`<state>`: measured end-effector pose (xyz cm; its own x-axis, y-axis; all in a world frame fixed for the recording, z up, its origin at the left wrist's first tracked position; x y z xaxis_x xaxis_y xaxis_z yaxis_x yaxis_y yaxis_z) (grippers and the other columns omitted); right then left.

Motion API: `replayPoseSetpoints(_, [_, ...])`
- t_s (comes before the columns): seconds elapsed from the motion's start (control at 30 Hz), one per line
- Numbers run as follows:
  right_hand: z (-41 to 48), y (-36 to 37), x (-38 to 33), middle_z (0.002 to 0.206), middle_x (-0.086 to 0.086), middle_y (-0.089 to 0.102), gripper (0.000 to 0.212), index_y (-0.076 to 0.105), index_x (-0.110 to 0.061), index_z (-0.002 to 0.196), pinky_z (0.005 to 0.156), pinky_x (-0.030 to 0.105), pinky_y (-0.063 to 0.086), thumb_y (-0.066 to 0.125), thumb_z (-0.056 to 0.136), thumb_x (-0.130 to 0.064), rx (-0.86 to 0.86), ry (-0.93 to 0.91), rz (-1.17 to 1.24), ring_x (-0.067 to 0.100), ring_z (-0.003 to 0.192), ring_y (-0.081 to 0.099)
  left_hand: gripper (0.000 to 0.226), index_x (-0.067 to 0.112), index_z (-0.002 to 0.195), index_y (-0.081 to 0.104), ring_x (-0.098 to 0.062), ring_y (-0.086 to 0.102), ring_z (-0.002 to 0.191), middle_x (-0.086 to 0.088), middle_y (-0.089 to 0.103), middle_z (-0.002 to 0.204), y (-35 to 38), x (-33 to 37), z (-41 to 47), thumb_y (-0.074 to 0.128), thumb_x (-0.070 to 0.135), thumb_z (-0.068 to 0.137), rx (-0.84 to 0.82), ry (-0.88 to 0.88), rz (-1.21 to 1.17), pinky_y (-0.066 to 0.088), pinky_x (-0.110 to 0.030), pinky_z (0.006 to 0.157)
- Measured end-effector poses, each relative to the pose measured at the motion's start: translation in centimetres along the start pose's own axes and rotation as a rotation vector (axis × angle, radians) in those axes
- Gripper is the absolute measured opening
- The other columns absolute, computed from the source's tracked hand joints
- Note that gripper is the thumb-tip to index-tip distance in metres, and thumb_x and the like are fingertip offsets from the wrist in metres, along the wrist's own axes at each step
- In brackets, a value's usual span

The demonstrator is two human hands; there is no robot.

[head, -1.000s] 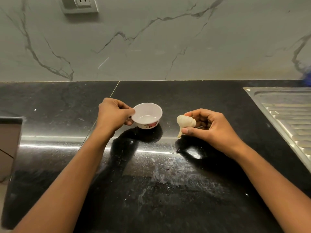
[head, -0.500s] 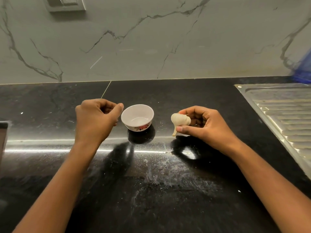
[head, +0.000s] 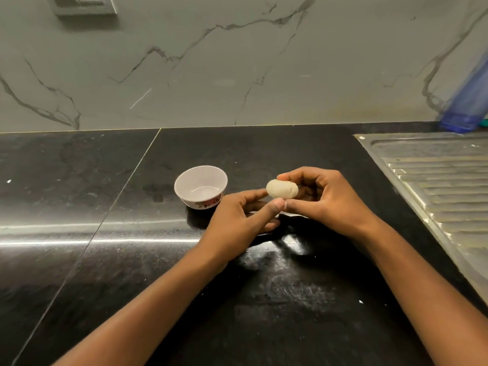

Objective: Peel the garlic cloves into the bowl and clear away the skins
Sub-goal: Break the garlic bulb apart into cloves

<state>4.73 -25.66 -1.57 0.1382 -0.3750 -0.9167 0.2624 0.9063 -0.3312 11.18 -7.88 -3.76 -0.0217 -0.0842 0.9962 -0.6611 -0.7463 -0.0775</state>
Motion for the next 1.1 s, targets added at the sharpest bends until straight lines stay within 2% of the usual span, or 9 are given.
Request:
replayPoseSetpoints(0.17, [-0.2, 0.8, 0.1, 0.115, -0.002, 0.080, 0.038, 0.075, -0.020, 0.127, 0.098, 0.043, 0.062, 0.082, 0.092, -0.009, -0.096, -0.010, -0.029, 0.017, 0.108, 0.077, 0.043, 0.013, 0.139, 0.065, -0.025, 0.073, 0.118, -0.008, 0.077, 0.123, -0.3, -0.7, 0.8, 0.075, 0.021, 0.098, -0.007, 0.055, -0.101, 0.054, -0.050, 0.107])
replayPoseSetpoints(0.33, [0.0, 0.7, -0.1, 0.115, -0.008, 0.080, 0.032, 0.077, -0.024, 0.127, 0.097, 0.045, 0.062, 0.076, 0.096, -0.014, -0.094, -0.022, -0.136, 0.013, 0.109, 0.076, 0.032, 0.008, 0.130, 0.071, -0.027, 0.074, 0.115, -0.011, 0.078, 0.118, -0.3, -0.7, 0.8, 0.070, 0.015, 0.099, -0.067, 0.039, -0.218, 0.058, -0.043, 0.104])
replayPoseSetpoints(0.5, [-0.2, 1.1, -0.5, 0.108, -0.017, 0.080, 0.032, 0.078, -0.033, 0.125, 0.091, 0.041, 0.063, 0.076, 0.094, -0.023, -0.059, -0.051, -0.257, 0.008, 0.102, 0.076, 0.030, 0.007, 0.125, 0.074, -0.029, 0.076, 0.110, -0.014, 0.079, 0.112, -0.5, -1.2, 1.0, 0.075, 0.012, 0.095, -0.026, 0.032, -0.255, 0.060, -0.044, 0.100])
replayPoseSetpoints(0.63, [-0.3, 1.8, -0.7, 0.107, -0.015, 0.080, 0.030, 0.077, -0.034, 0.124, 0.088, 0.040, 0.063, 0.075, 0.095, -0.026, -0.037, -0.087, -0.281, 0.011, 0.100, 0.076, 0.032, 0.003, 0.121, 0.074, -0.031, 0.077, 0.106, -0.016, 0.080, 0.109, -0.8, -1.2, 0.9, 0.078, 0.015, 0.092, 0.011, 0.030, -0.272, 0.059, -0.050, 0.101])
replayPoseSetpoints(0.77, [-0.4, 2.4, -0.7, 0.107, -0.014, 0.079, 0.033, 0.076, -0.029, 0.125, 0.088, 0.036, 0.063, 0.071, 0.094, -0.020, -0.036, -0.134, -0.371, 0.009, 0.103, 0.075, 0.031, 0.002, 0.119, 0.074, -0.028, 0.078, 0.104, -0.014, 0.080, 0.107, -0.7, -1.1, 0.8, 0.079, 0.016, 0.092, 0.018, 0.041, -0.250, 0.062, -0.043, 0.095])
replayPoseSetpoints(0.93, [-0.4, 3.3, -0.9, 0.100, -0.014, 0.074, 0.033, 0.072, -0.030, 0.123, 0.084, 0.036, 0.059, 0.059, 0.094, -0.035, -0.041, -0.164, -0.543, 0.008, 0.097, 0.069, 0.026, -0.002, 0.117, 0.076, -0.031, 0.078, 0.105, -0.018, 0.080, 0.107, -0.7, -1.2, 1.0, 0.075, 0.012, 0.095, -0.001, 0.059, -0.267, 0.063, -0.041, 0.094])
replayPoseSetpoints(1.1, [-0.1, 4.1, -0.9, 0.094, -0.008, 0.070, 0.029, 0.068, -0.030, 0.120, 0.077, 0.040, 0.057, 0.056, 0.094, -0.036, -0.038, -0.207, -0.697, 0.010, 0.088, 0.064, 0.025, -0.004, 0.115, 0.076, -0.032, 0.078, 0.103, -0.020, 0.080, 0.105, -0.8, -1.4, 1.1, 0.075, 0.012, 0.095, -0.003, 0.056, -0.284, 0.063, -0.039, 0.092])
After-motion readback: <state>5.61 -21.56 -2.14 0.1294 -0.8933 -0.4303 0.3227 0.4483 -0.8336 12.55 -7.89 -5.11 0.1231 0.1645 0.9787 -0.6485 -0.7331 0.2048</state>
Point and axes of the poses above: each hand's wrist, its own z-axis towards the middle knuckle, its own y-axis out of the palm, x = y × z, the point moved 5 cm from there along z, towards the middle knuckle
